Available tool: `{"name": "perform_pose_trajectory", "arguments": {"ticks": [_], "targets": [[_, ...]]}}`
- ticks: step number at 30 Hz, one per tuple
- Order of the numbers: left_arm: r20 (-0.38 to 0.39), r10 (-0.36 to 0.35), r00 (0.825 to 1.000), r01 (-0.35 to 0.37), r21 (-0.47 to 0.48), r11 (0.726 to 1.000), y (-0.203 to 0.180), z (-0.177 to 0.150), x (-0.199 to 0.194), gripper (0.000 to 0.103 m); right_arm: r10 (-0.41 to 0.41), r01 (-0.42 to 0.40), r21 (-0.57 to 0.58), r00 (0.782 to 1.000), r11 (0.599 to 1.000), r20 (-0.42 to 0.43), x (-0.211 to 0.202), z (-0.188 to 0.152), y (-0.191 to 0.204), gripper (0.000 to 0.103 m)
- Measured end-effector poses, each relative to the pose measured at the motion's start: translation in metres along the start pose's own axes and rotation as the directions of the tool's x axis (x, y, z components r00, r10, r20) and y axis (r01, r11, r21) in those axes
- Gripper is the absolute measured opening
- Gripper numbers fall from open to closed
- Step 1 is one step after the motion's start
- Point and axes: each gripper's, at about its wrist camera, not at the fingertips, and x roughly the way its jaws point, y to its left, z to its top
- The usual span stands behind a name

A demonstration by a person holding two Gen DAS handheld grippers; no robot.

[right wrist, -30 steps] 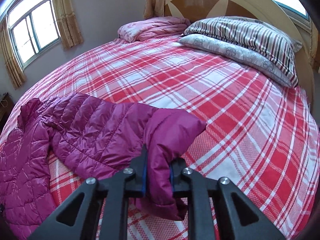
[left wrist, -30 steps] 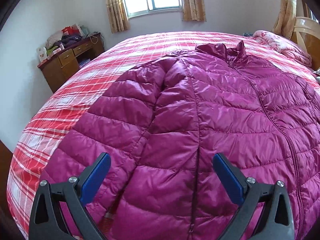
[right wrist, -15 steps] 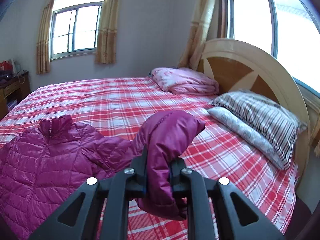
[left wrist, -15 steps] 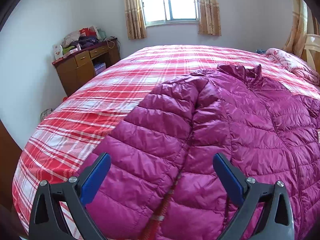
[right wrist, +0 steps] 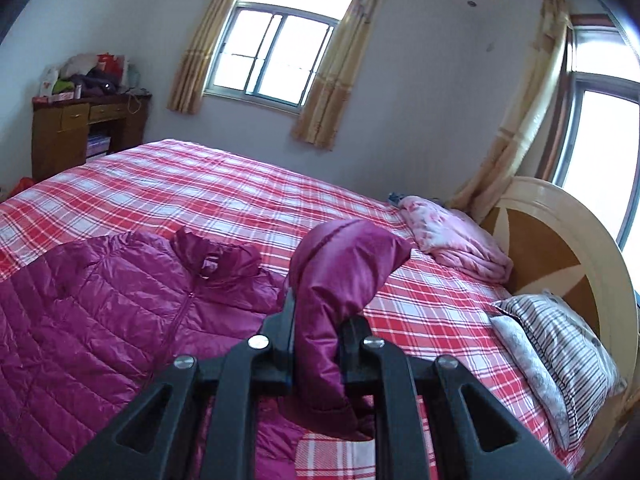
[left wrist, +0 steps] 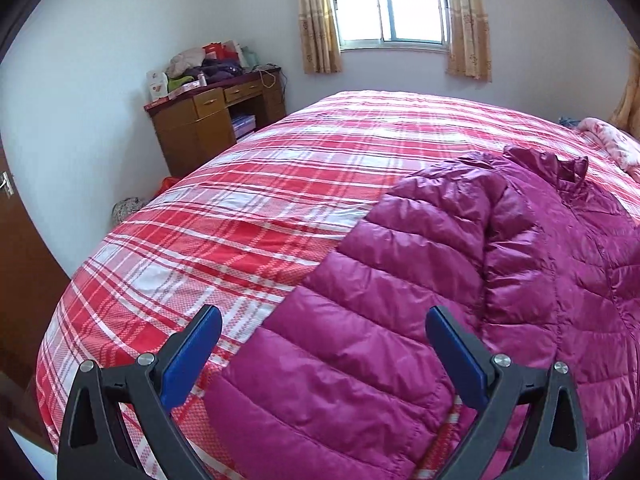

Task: Fold large clothes
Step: 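Carry the held sleeve across the jacket body toward the other sleeve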

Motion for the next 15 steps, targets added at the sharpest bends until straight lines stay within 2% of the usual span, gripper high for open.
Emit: {"name": "perform_pose_trajectory", "arguments": {"ticks": [9,15], "targets": [[-0.019,0.026,0.999,-0.027,-0.009,1.000,0.012,-0.002,0.014,0.102,0.101,-0.110,-0.113,0.992,0.987,-0.078,0.046,-0.017,0.088,0.017],[-0.025,0.043,0.999,-0.043,-0.010,0.999,0.015,-0.003,0.020,0.102,0.138,-0.157,-0.132,0.980,0.979,-0.140,0.068,-0.036,0.118,0.017]]}}
